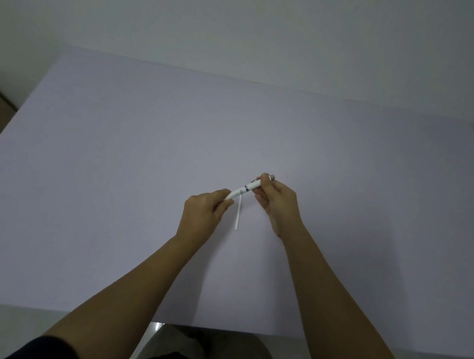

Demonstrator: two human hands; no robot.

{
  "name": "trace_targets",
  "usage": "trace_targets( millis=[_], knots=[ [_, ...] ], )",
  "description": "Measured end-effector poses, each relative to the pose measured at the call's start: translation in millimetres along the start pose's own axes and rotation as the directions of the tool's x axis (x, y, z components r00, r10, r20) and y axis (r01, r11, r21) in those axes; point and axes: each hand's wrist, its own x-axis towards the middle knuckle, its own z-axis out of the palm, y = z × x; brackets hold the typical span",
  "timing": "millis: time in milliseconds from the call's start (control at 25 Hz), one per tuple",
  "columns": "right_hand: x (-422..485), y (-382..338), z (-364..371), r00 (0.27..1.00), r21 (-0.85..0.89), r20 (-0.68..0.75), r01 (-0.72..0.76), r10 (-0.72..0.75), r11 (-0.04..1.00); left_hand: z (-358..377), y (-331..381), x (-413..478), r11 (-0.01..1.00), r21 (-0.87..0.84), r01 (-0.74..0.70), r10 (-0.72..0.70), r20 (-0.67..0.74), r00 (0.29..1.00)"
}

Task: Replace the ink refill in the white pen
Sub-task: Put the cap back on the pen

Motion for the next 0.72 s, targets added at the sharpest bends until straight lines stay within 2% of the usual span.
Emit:
trace_targets(
  millis=[200,440,560,640,720],
  knots=[
    [0,3,5,1.0,-0.049,0.02,-0.003,0.004,0.999,1,-3,-6,1.0,-0.013,0.006,-0.006,0.015,1.0],
    [5,7,0,0.999,-0.132,0.043,-0.005,0.011,0.991,9,0,-8,0.996,-0.038,0.085,-0.078,0.157,0.985],
    [8,17,0,0.995,-0.245,0.082,-0.037,0.059,0.969,17,-8,-10,0.993,0.035,0.114,-0.118,0.201,0.972],
    [10,27,0,0.996,-0.47,0.054,-0.031,0.064,0.882,21,-15,-12,0.985,0.076,0.155,-0.168,0.215,0.962],
    [13,43,-6,0.999,-0.74,-0.002,0.028,-0.043,0.672,26,-23,-12,0.964,0.115,0.241,-0.261,0.212,0.942]
  ],
)
